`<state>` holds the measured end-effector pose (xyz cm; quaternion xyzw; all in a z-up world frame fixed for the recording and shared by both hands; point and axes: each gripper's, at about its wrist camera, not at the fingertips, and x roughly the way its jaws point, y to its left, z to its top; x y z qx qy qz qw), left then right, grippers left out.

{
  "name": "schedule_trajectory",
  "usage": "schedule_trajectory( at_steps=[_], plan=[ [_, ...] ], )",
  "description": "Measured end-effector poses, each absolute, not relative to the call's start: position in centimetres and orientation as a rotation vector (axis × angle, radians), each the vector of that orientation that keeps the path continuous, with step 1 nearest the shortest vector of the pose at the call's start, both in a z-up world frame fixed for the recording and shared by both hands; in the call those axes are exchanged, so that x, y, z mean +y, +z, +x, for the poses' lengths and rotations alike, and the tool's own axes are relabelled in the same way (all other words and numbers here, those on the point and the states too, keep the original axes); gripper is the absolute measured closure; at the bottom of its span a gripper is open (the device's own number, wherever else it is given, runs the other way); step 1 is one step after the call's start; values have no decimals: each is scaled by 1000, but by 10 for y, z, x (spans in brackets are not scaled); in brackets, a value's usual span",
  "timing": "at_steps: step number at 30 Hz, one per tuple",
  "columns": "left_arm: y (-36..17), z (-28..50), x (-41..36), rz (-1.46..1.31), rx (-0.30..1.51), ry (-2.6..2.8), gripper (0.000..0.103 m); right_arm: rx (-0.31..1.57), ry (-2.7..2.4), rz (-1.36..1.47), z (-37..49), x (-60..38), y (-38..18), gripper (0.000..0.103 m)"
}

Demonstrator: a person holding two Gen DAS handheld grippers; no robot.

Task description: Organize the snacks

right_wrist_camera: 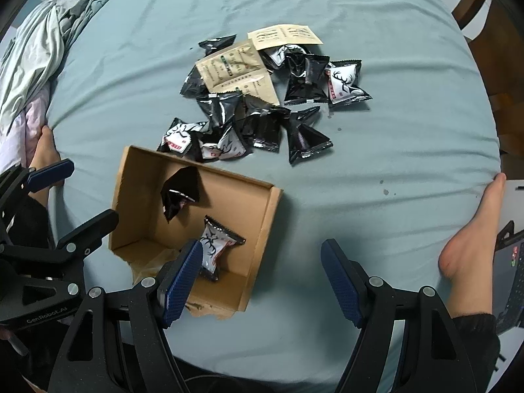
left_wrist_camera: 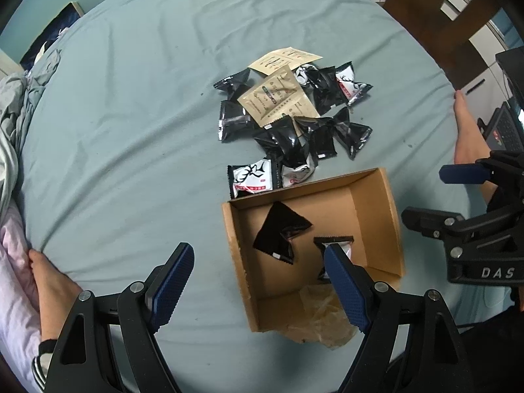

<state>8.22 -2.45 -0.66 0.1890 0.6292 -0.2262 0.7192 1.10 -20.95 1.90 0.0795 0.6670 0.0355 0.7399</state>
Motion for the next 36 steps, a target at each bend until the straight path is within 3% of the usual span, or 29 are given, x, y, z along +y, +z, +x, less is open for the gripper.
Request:
schedule_trajectory(
  at_steps=[10, 32, 36],
  plan=[
    [-17, 91, -22, 407, 1409, -482, 20, 1437, 31, 196, 27, -228, 0, 29],
    [-50, 125, -22, 266, 1546, -448, 20, 1418, 20, 229, 105, -248, -98, 29],
    [-54, 136, -26, 230, 1550, -424, 20, 1401, 68, 183, 111, -239, -102, 40]
  ],
)
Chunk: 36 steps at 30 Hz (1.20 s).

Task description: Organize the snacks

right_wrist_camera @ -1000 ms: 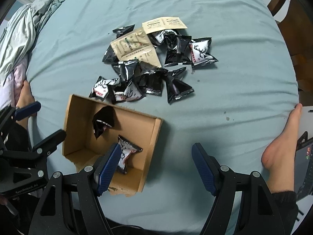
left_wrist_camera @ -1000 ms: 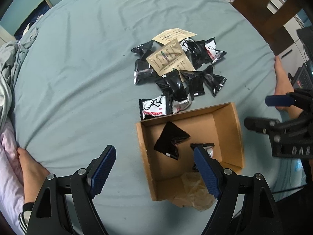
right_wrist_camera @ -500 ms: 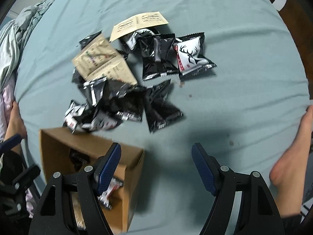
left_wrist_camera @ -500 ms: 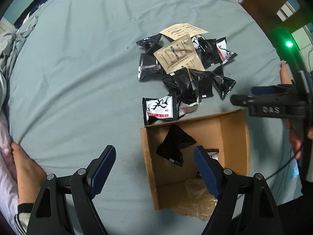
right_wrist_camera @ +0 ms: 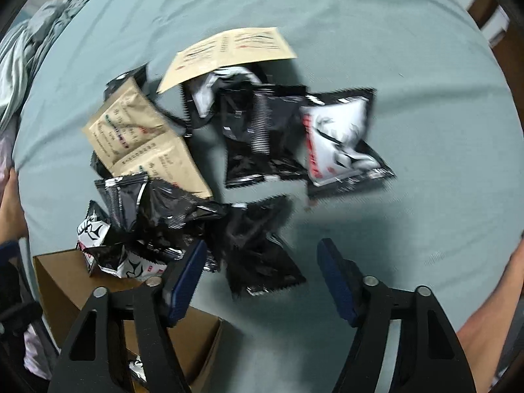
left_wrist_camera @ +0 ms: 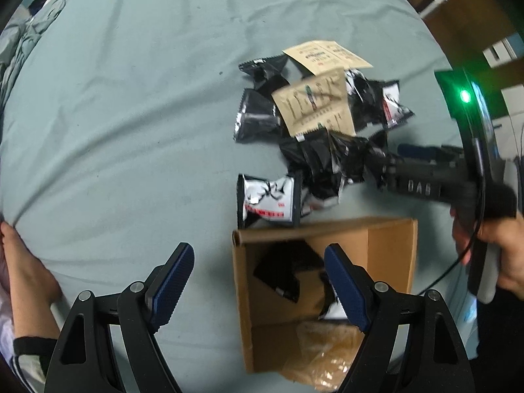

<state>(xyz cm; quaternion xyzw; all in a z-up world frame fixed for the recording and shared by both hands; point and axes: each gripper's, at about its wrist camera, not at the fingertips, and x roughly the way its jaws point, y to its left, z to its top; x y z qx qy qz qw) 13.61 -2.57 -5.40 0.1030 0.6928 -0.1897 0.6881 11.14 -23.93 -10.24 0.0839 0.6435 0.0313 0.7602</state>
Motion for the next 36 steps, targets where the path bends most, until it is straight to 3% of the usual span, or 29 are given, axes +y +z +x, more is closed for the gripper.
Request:
schedule_trajectory(
  at_steps=[2, 4, 9, 21, 26, 36],
  plan=[
    [-58, 143, -28, 220, 1551, -414, 20, 1417, 100, 163, 113, -232, -107, 47],
    [-62, 149, -30, 217, 1553, -401, 20, 1433, 125, 148, 112, -226, -113, 64],
    [-75, 162, -33, 166, 1590, -374, 20, 1377, 175, 168, 105, -226, -108, 70],
    [-121, 180, -53, 158, 1677, -351, 20, 1215, 245, 272, 72, -244, -53, 70],
    [-138, 187, -55, 173, 1679, -322, 6, 1229, 242, 281, 69, -256, -52, 70],
    [-171, 193, -40, 82, 1747, -345, 0, 1234, 210, 237, 50, -263, -36, 70]
  ],
)
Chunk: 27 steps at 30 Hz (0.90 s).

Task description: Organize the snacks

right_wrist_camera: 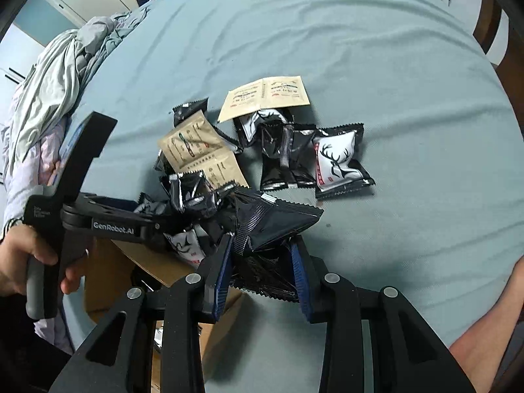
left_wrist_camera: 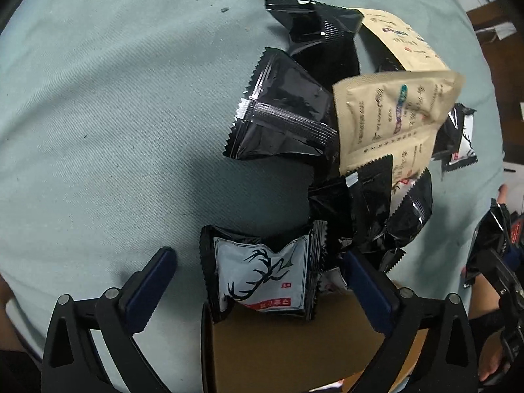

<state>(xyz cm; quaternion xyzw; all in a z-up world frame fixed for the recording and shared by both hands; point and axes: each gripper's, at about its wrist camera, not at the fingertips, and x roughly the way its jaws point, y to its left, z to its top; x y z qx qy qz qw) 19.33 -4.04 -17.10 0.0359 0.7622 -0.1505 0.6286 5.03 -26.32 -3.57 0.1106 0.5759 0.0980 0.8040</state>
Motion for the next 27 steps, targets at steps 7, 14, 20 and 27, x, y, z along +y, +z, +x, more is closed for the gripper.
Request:
schedule_trajectory(
  at_steps=[7, 14, 20, 27],
  plan=[
    [-153, 197, -33, 91, 1700, -340, 56, 1247, 187, 211, 45, -264, -35, 70],
    [-127, 195, -17, 73, 1637, -340, 63, 1222, 150, 196, 41, -269, -19, 70],
    [-74, 177, -19, 15, 1508, -399, 64, 1201, 112, 174, 30, -272, 6, 70],
    [-17, 159, -11, 10, 1425, -450, 64, 1165, 118, 146, 12, -258, 51, 70]
  ],
)
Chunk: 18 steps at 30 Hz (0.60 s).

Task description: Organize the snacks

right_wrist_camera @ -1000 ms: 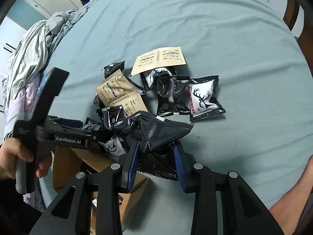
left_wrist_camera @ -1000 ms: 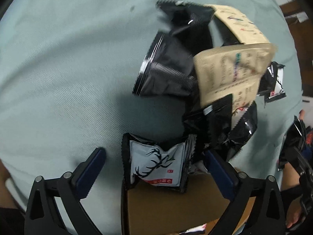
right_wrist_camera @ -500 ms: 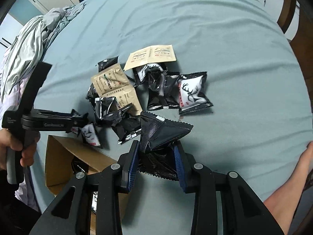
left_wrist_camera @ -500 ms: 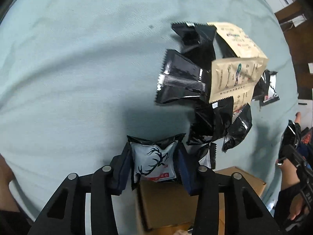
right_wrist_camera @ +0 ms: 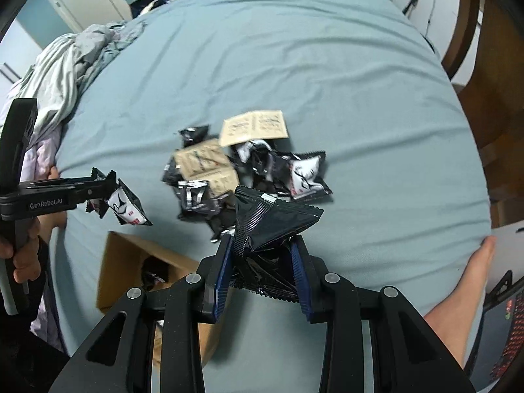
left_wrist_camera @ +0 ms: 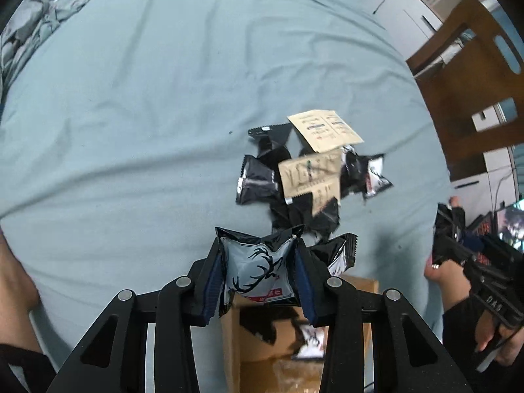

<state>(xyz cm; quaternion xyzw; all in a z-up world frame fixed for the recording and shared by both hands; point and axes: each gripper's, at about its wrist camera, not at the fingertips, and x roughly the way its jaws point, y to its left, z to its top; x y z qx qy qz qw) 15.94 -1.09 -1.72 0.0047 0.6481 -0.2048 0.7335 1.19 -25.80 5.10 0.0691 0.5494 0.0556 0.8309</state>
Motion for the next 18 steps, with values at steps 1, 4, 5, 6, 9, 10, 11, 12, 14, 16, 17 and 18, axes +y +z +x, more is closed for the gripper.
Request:
schedule_trajectory(
  at_steps=[1, 4, 5, 6, 9, 10, 11, 12, 14, 16, 17, 18],
  plan=[
    [-14, 154, -8, 19, 1426, -459, 64, 1164, 122, 142, 9, -257, 55, 70],
    [-9, 138, -4, 64, 1430, -475, 64, 1169, 132, 126, -1, -250, 67, 70],
    [-5, 129, -3, 87, 1437, -482, 64, 1170, 137, 119, -6, -246, 72, 70],
    [-3, 120, -4, 107, 1445, -485, 64, 1172, 142, 116, -8, -243, 75, 70],
    [9, 93, -2, 172, 1462, -499, 64, 1177, 167, 116, -18, -234, 84, 70],
    [13, 87, -2, 186, 1458, -504, 64, 1180, 178, 116, -21, -231, 86, 70],
    [16, 80, -3, 200, 1455, -512, 64, 1187, 188, 114, -23, -227, 87, 70],
    [18, 74, -4, 209, 1462, -514, 64, 1195, 198, 112, -23, -225, 87, 70],
    [20, 64, -5, 219, 1486, -513, 62, 1214, 217, 105, -24, -218, 83, 70],
    [22, 58, -5, 219, 1487, -511, 57, 1235, 233, 88, -25, -210, 81, 70],
    [23, 56, -5, 220, 1483, -508, 53, 1240, 241, 85, -25, -206, 80, 70],
    [23, 56, -6, 219, 1486, -500, 52, 1243, 246, 86, -24, -204, 81, 70]
  ],
)
